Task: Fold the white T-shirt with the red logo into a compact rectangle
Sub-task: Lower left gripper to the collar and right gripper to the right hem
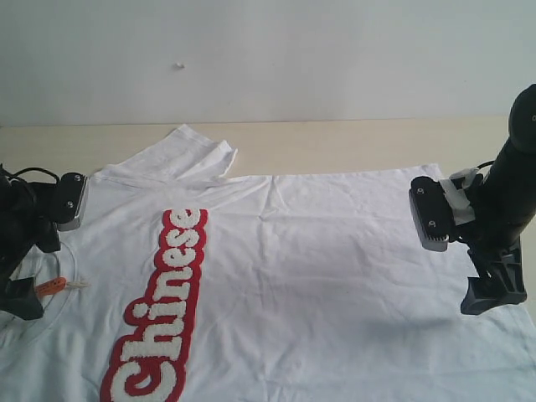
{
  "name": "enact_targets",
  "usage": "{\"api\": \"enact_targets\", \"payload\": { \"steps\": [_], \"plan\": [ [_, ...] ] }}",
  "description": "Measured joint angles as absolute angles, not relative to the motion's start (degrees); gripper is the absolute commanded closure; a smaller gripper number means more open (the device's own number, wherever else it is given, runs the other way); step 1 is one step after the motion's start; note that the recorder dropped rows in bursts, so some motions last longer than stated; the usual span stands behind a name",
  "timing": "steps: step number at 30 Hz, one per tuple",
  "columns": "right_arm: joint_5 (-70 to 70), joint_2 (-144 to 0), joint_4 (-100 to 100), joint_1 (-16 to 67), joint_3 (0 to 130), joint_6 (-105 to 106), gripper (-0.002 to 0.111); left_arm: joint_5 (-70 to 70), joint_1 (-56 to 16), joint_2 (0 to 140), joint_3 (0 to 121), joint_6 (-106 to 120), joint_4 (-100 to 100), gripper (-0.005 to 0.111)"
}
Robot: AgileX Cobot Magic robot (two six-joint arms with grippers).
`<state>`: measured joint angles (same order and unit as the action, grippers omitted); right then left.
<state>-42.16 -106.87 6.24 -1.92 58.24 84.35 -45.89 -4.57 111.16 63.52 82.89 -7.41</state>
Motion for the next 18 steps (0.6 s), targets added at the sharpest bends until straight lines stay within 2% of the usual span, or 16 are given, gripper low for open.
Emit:
{"api": "enact_targets", "payload": {
  "steps": [18],
  "plan": [
    [-41.85,-109.63,6.24,-1.92,58.24,84.35,0.003,-45.56,-4.57,111.73,63.52,86.48,-2.32,0.001]
  ]
}}
